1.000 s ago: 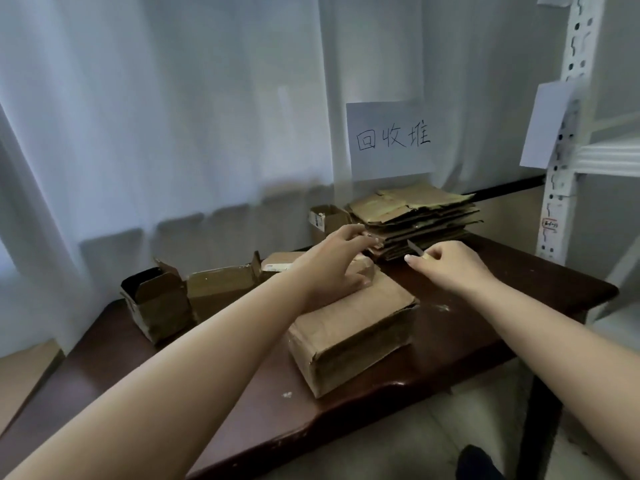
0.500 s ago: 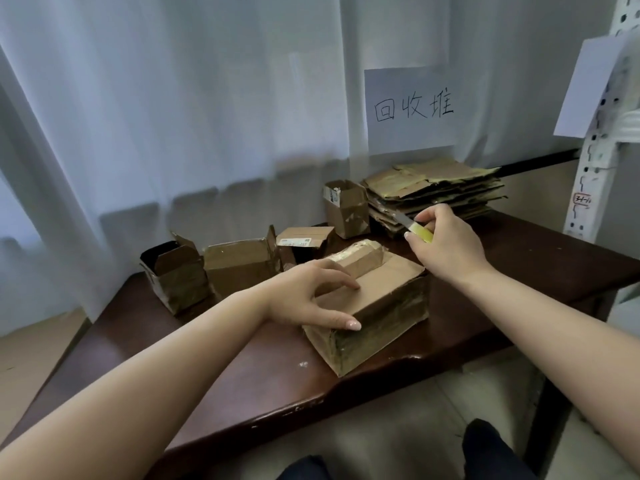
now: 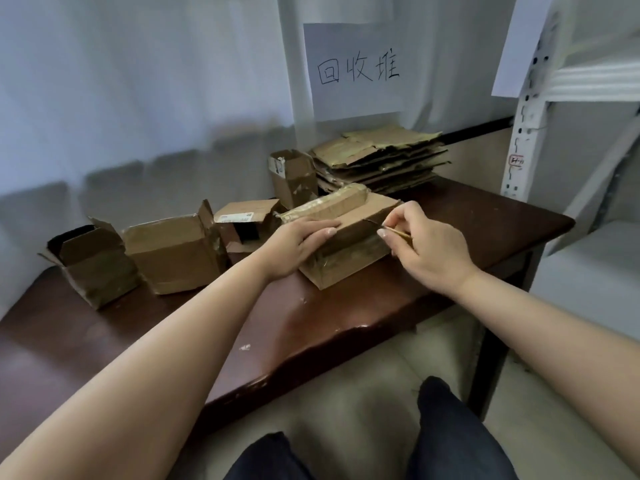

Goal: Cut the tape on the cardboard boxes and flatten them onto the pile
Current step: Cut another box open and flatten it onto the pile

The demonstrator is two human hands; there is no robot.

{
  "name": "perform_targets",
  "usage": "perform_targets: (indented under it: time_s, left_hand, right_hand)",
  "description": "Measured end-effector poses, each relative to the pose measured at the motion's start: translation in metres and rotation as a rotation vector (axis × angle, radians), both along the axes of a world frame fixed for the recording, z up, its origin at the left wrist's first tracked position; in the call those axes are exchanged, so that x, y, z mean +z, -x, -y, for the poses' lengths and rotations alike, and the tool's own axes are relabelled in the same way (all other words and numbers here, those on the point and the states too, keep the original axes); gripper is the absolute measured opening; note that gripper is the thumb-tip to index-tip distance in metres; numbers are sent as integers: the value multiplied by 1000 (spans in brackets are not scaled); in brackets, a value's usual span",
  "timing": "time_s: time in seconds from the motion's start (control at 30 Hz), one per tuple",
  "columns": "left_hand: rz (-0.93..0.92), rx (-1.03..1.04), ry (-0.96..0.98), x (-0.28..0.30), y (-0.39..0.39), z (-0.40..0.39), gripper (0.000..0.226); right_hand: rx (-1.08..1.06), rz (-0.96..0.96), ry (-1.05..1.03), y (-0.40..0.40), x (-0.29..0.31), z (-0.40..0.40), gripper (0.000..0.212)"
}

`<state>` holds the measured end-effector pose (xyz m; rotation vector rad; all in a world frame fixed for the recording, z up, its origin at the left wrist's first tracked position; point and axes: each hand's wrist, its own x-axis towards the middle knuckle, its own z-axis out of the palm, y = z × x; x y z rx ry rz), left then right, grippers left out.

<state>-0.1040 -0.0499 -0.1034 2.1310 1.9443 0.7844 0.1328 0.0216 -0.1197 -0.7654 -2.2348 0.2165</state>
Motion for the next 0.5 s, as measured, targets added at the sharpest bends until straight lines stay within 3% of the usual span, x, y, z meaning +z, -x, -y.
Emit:
perform_targets:
  time_s: [0.1, 0.2, 0.5]
  left_hand:
    - [102, -3, -92, -9, 1, -2, 35]
    - [204, 30, -115, -16, 4, 0, 35]
    - [363, -41, -206, -30, 9, 7, 29]
  right_hand:
    - [63, 188, -13, 7, -17, 5, 27]
    - [125, 250, -18, 19, -28, 4, 26]
    - [192, 33, -241, 43, -42, 0, 20]
